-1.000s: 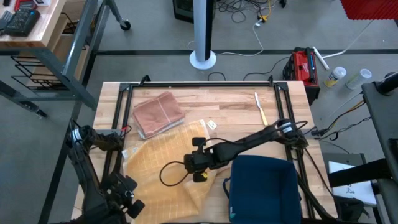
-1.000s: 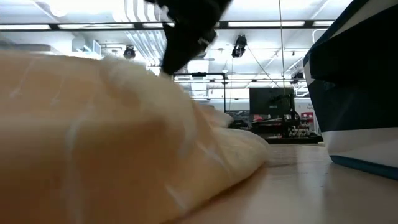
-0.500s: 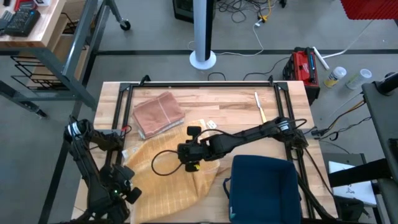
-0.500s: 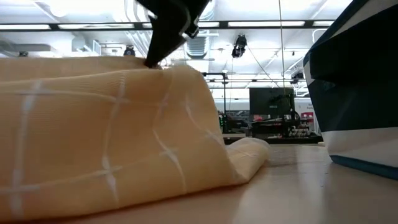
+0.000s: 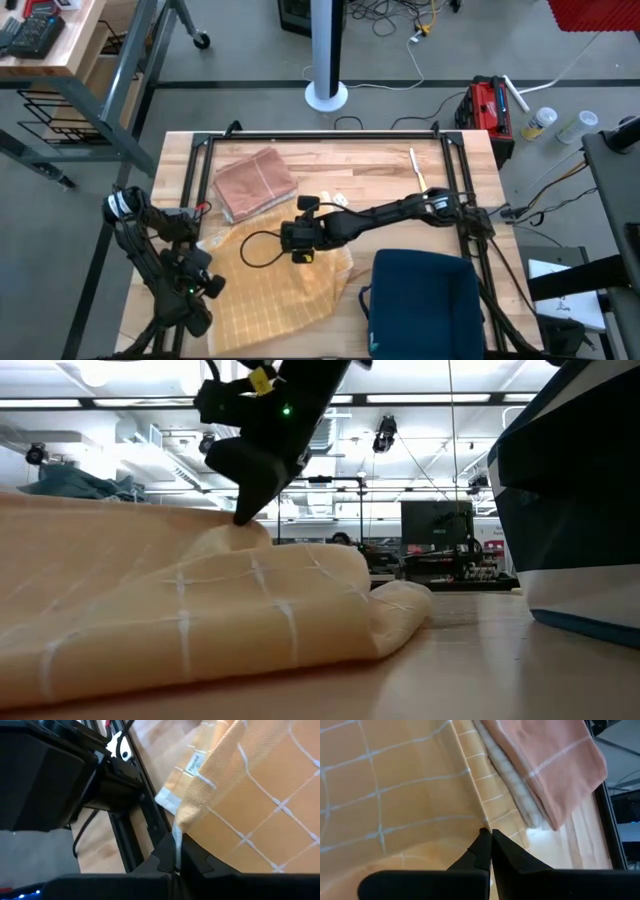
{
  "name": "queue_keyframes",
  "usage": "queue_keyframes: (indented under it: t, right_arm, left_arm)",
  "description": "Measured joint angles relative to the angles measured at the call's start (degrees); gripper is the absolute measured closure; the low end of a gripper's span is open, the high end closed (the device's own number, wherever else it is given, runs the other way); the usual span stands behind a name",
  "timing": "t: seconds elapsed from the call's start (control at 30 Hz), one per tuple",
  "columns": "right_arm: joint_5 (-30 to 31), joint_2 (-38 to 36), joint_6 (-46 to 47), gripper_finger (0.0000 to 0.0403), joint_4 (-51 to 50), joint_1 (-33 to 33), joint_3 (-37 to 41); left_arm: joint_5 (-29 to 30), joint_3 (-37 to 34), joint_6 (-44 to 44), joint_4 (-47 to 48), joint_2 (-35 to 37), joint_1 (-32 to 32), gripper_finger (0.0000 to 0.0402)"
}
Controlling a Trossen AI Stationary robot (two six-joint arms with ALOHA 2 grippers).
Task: Fold towel
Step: Fold the yellow towel
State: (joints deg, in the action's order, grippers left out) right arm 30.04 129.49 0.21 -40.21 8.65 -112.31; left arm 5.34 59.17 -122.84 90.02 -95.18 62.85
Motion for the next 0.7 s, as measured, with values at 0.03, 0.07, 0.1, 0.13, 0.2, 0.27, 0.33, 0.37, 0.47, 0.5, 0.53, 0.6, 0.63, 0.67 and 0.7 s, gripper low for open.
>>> queue_keyframes:
  t: [0.03, 0.07, 0.1, 0.13, 0.2, 0.27, 0.33, 0.37, 0.47, 0.5, 0.53, 0.6, 0.63, 0.67, 0.7]
  right_arm:
    - [0.02, 0.06, -0.02, 0.0403, 0.24, -0.25, 0.0]
    - [0.05, 0.07, -0.02, 0.0403, 0.68, -0.47, 0.0]
    - [0.27, 0.3, -0.01, 0.0403, 1.56, -0.67, 0.02]
    - [0.46, 0.54, 0.0, 0.0403, 2.68, -0.84, 0.0]
    - [0.33, 0.72, 0.0, 0.0403, 2.98, -1.16, 0.09]
    - [0.13, 0.83, 0.37, 0.0402, 2.98, -1.25, 0.09]
    - [0.06, 0.8, 1.22, 0.0396, 2.69, -1.22, 0.09]
    - [0.09, 0.72, 1.27, 0.0391, 2.25, -1.2, 0.09]
    - [0.07, 0.72, 1.6, 0.0367, 0.77, -0.96, -0.5]
    - [0.11, 0.72, 1.85, 0.0357, 0.55, -0.94, -1.0]
    - [0.13, 0.71, 2.19, 0.0347, 0.27, -0.94, -1.54]
    - [0.22, 0.61, 3.05, 0.0327, -0.96, -0.94, -2.44]
    - [0.21, 0.61, 3.32, 0.0318, -2.05, -0.94, -3.09]
    - [0.18, 0.61, 3.67, 0.031, -3.3, -0.94, -3.71]
    - [0.18, 0.61, 4.08, 0.0302, -4.23, -0.94, -4.3]
  left_arm:
    - [0.36, -0.46, -0.2, -0.05, -0.04, -0.04, 0.0401]
    - [0.53, -0.9, -0.5, -0.02, -0.04, -0.04, 0.0401]
    - [0.53, -1.3, -0.79, -0.07, -0.04, -0.13, 0.0401]
    - [0.54, -1.7, -1.16, -0.13, -0.04, -0.13, 0.0401]
    - [0.9, -2.27, -2.21, -0.7, -0.04, -0.11, 0.0401]
    - [0.98, -2.35, -3.03, -0.68, -0.04, -0.11, 0.0396]
    - [0.31, -2.25, -3.5, -0.86, -0.04, -0.13, 0.0385]
    - [-0.46, -2.13, -3.58, -0.85, -0.01, -0.17, 0.0378]
    - [-2.28, -2.09, -3.68, -0.81, 0.07, -0.17, 0.0361]
    - [-2.88, -2.09, -3.68, -0.75, 0.08, -0.17, 0.0358]
    - [-3.29, -2.09, -3.68, -0.73, 0.09, -0.17, 0.0355]
    - [-3.39, -2.0, -3.7, -0.8, 0.09, -0.15, 0.0353]
    - [-3.44, -1.84, -3.7, -0.87, 0.09, -0.15, 0.0353]
    - [-3.43, -1.73, -3.66, -0.95, 0.11, -0.15, 0.0354]
    - [-3.44, -1.72, -3.37, -0.87, 0.14, -0.15, 0.0356]
